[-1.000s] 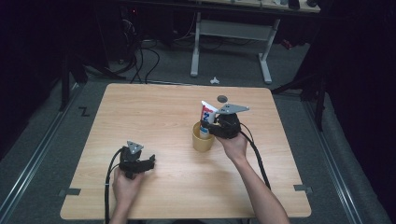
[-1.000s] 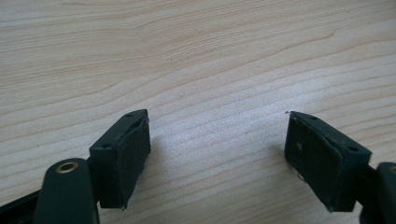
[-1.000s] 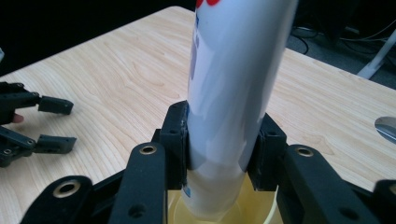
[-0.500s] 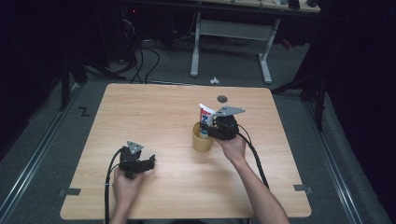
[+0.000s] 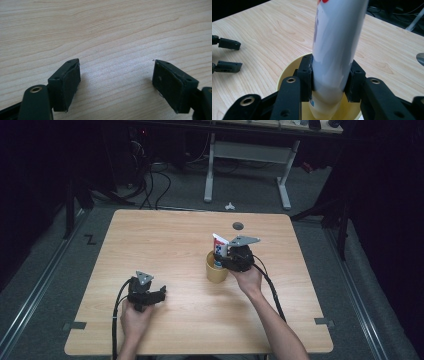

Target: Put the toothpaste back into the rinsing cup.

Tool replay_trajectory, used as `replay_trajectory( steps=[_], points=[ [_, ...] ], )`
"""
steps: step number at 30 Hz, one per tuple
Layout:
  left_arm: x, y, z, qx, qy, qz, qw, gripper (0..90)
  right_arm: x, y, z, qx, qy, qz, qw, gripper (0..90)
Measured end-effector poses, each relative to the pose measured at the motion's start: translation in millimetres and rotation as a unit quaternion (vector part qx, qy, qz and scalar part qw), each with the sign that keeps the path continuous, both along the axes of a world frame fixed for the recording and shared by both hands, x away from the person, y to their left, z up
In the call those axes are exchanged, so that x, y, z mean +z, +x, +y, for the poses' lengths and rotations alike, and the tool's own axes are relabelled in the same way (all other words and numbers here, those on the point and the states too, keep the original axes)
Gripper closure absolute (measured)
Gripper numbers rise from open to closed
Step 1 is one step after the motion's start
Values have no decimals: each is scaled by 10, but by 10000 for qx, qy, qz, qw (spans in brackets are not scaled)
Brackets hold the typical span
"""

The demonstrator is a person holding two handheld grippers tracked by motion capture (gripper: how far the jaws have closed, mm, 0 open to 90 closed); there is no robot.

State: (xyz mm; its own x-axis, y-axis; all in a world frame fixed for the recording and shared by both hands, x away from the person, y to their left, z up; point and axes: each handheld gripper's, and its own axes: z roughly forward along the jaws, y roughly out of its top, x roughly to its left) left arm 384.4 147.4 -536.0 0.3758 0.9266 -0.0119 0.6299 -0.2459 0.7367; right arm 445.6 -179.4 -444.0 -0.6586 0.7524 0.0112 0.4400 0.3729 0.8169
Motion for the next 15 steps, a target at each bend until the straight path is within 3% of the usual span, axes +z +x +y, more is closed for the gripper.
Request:
replay_trajectory(
  steps=[15],
  points=[
    [-1,1,-1,4,-5,-4,10000,230,-46,-2,45,67,-67,32,9999,640]
  ],
)
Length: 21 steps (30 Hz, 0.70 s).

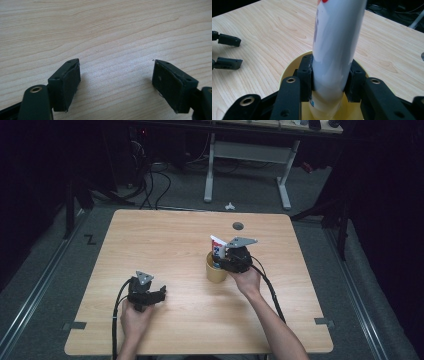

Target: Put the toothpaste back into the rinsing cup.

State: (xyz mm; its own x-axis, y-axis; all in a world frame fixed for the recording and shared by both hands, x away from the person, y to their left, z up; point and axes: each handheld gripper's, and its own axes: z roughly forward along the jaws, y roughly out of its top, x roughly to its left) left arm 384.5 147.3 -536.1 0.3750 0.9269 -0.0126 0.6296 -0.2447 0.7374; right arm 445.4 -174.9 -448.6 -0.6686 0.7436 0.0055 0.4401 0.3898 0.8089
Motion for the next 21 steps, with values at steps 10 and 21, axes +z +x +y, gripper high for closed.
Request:
replay_trajectory(
  steps=[10,21],
  points=[
    [1,0,1,-4,-3,5,10000,230,-35,18,19,-18,-66,87,9999,638],
    [0,0,0,-2,0,0,10000,230,-56,28,40,-38,-125,84,9999,637]
  ],
)
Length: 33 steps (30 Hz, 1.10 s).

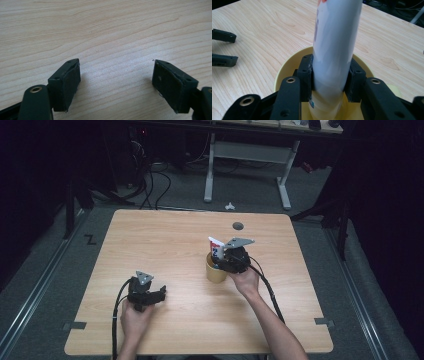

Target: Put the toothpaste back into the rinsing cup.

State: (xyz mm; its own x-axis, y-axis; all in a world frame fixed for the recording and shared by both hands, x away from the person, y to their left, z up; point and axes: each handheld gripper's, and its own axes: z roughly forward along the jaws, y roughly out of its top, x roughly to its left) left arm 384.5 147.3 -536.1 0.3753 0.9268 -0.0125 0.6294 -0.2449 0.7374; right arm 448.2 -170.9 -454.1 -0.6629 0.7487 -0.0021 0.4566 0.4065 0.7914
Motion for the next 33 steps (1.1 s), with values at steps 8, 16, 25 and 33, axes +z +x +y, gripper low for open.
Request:
replay_trajectory(
  steps=[8,16,25,33],
  points=[
    [0,0,0,-3,-1,3,10000,230,-6,11,13,6,-45,25,10000,637],
    [0,0,0,0,-2,0,10000,230,-32,18,29,3,-109,86,9999,639],
    [0,0,1,-3,-2,4,10000,230,-50,28,52,22,-154,141,9998,638],
    [0,0,0,-1,1,2,10000,230,-48,44,46,44,-171,167,9997,637]
  ],
)
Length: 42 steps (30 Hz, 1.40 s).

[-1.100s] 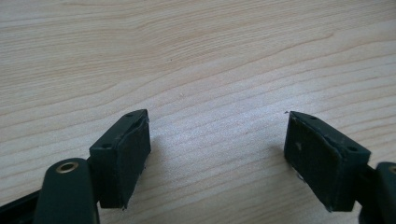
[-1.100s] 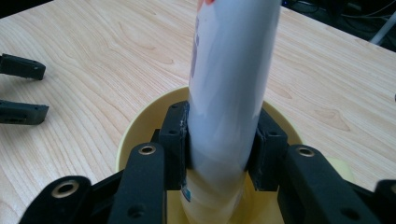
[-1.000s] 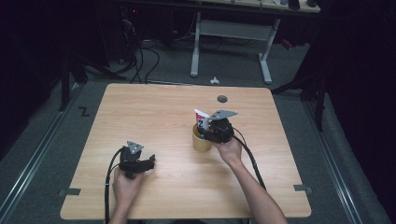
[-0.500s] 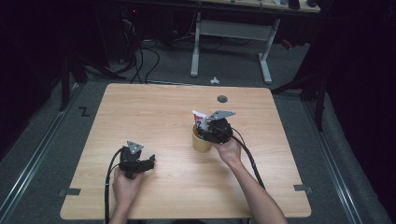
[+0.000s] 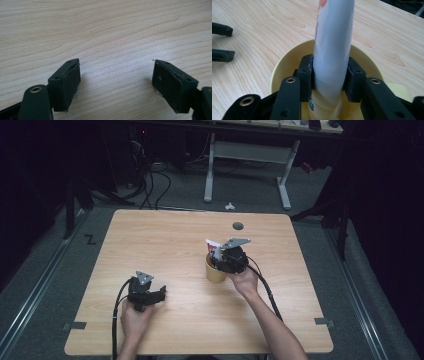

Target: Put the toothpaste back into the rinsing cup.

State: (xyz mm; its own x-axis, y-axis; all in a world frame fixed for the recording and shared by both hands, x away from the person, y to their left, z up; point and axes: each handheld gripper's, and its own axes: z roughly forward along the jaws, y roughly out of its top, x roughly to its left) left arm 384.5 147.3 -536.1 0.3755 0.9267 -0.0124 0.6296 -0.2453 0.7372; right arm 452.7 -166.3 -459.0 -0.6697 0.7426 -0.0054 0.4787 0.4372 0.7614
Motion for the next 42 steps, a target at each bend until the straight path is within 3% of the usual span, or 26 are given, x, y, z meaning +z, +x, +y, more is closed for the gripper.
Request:
replay_trajectory(
  steps=[11,25,34,42],
  points=[
    [-1,0,0,4,-1,-3,10000,230,33,-33,6,-2,-62,-88,9999,628],
    [0,0,0,2,0,0,10000,230,66,-59,-37,38,102,-130,9999,599],
    [-1,0,-1,5,1,-5,10000,231,111,-88,-74,34,149,-203,9997,467],
    [-1,0,-1,5,0,-5,10000,231,144,-125,-97,45,169,-251,9995,429]
  ],
)
